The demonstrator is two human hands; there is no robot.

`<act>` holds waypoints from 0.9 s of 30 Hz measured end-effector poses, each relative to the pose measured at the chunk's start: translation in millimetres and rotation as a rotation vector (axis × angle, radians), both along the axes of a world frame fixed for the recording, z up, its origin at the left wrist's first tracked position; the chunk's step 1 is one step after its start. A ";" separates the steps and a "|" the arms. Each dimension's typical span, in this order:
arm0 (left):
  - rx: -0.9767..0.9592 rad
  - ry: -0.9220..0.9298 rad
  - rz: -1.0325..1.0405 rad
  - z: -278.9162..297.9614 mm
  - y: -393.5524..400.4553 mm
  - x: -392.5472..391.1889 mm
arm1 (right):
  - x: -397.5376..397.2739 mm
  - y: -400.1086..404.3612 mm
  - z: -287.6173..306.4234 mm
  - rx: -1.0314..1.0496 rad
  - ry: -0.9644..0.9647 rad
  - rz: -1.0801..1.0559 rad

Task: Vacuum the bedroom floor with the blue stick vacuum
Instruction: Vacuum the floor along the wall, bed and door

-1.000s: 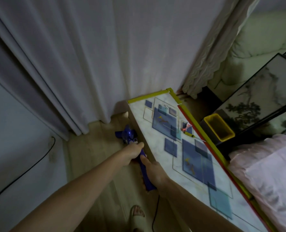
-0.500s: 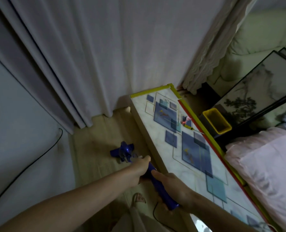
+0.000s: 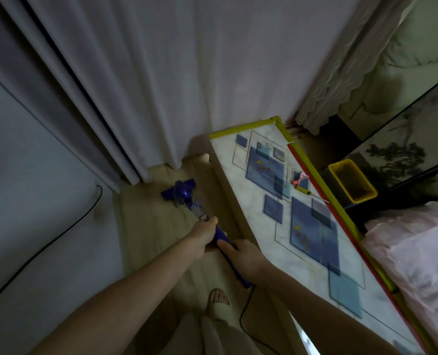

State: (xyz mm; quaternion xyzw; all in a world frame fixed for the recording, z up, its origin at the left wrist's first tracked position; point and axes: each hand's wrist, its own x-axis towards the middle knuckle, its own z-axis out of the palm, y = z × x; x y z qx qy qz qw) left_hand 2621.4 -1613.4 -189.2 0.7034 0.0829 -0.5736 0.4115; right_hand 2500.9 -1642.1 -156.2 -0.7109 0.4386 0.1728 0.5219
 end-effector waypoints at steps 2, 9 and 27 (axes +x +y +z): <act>0.034 -0.051 0.008 -1.3 -1.8 20.0 | 21.3 -3.8 -6.8 0.025 -0.013 -0.007; 0.036 -0.116 0.056 -3.8 -12.1 70.9 | 75.2 -12.5 -12.6 0.092 -0.047 -0.056; 0.103 -0.050 -0.174 37.7 97.8 12.9 | 5.2 91.7 63.6 0.262 -0.027 -0.157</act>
